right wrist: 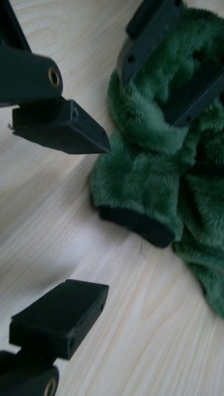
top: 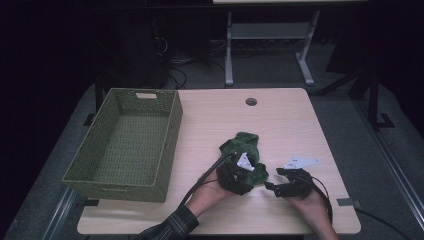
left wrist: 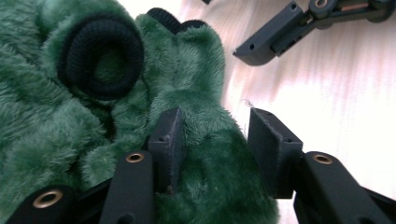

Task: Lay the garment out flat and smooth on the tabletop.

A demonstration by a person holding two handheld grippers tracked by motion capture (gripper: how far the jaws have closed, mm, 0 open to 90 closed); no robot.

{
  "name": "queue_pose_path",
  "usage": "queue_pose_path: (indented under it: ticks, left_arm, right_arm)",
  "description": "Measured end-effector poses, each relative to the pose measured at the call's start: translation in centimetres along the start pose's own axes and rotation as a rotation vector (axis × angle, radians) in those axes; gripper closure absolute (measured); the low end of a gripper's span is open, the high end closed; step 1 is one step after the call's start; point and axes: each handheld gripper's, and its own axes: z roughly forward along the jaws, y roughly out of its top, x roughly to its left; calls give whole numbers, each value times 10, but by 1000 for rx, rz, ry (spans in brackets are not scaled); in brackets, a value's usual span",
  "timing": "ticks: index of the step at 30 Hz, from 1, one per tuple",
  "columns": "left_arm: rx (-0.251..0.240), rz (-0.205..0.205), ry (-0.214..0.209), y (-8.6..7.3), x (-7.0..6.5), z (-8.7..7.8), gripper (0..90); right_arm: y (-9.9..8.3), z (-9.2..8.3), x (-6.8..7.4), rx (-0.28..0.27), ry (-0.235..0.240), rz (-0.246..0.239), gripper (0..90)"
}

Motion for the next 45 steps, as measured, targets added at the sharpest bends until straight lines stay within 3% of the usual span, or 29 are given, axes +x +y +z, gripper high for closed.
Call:
queue_pose_path:
  ticks: [3, 4, 7, 10, 11, 15, 24, 31, 37, 41, 45]
  left_arm:
    - [-2, -8, 12, -2, 1, 2, 599]
    - [14, 6, 10, -2, 3, 1, 627]
    - [6, -10, 7, -4, 5, 2, 729]
    - [7, -10, -6, -4, 7, 2, 834]
    - [-9, -29, -6, -4, 5, 3, 850]
    - [-31, -36, -23, -2, 5, -2, 862]
    - [-84, -44, -10, -2, 10, -31, 861]
    - [-105, -59, 26, -13, 13, -54, 863]
    - [-99, -65, 55, -29, 14, -68, 872]
    - [-69, -76, 64, -42, 14, -72, 874]
    - [-33, -98, 50, -58, 12, -69, 874]
  right_arm:
    - [4, 5, 2, -3, 15, -2, 320]
    - [5, 7, 2, -7, 22, -2, 345]
    - [9, 10, 3, -13, 29, -5, 416]
    - [11, 14, 4, -8, 44, -3, 530]
    - [12, 16, 4, -7, 45, -4, 588]
    - [13, 16, 4, -19, 26, -22, 780]
    - [12, -1, 1, -41, 5, -20, 809]
    - [5, -16, -6, -36, -24, -13, 810]
    - [-3, -33, -10, -36, -58, 6, 810]
    - [-11, -45, -12, -36, -80, 18, 811]
    - [-19, -46, -10, -9, -60, 37, 810]
